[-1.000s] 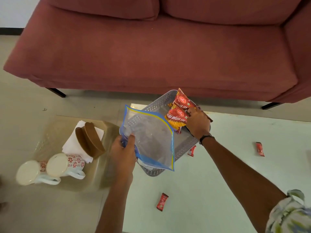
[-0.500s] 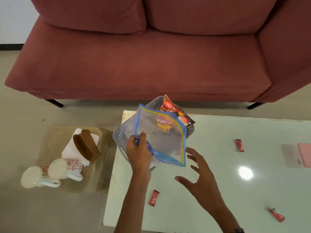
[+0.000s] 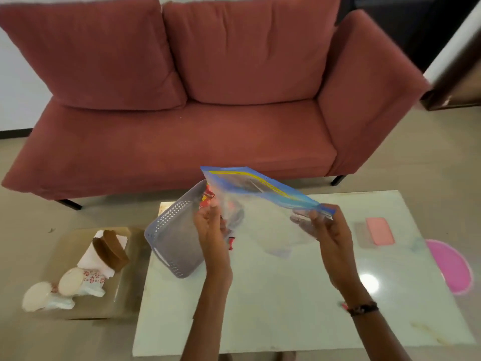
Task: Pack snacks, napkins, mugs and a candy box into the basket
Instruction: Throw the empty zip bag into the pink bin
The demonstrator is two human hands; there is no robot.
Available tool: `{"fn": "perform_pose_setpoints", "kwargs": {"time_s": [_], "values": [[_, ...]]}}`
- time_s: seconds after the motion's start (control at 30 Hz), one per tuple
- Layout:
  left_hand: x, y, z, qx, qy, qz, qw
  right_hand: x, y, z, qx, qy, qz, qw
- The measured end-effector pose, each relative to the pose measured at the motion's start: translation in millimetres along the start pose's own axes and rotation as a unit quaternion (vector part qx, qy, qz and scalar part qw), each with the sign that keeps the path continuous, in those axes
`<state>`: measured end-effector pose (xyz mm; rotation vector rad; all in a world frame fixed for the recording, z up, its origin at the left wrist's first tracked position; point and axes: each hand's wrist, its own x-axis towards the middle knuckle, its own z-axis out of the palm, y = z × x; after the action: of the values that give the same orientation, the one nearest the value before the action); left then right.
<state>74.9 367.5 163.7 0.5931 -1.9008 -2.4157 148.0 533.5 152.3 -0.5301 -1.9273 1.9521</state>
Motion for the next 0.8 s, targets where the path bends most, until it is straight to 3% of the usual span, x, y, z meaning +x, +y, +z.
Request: {"fn": "perform_pose_setpoints", "kwargs": {"time_s": [0.07, 0.2, 0.33, 0.43, 0.53, 0.63, 0.73, 0.8], "values": [[-16, 0, 0, 0.033, -0.029, 0.033, 0.998, 1, -27, -27, 0.023, -0.008, 0.013, 1.000], [-37, -10, -1, 0.124, -0.180, -0.004, 0.976, 5, -71, -70, 0.072, 0.000, 0.042, 0.997], [-50, -7, 8, 0.187, -0.340, -0.059, 0.920, 11, -98, -96, 0.114, -0.023, 0.074, 0.990], [-57, -6, 19, 0.124, -0.459, -0.129, 0.870, 12, -109, -109, 0.118, -0.008, 0.092, 0.989], [-68, -2, 37, 0.101, -0.424, -0.122, 0.892, 4, -117, -128, 0.128, 0.008, 0.145, 0.981], [-68, 0, 53, 0.085, -0.356, -0.101, 0.925, -14, -113, -149, 0.126, -0.053, 0.209, 0.968], [-66, 3, 66, 0.092, -0.367, -0.081, 0.922, -32, -101, -160, 0.040, -0.132, 0.211, 0.968], [-67, 6, 72, 0.102, -0.390, -0.075, 0.912, -38, -101, -161, -0.011, -0.134, 0.192, 0.972]]}}
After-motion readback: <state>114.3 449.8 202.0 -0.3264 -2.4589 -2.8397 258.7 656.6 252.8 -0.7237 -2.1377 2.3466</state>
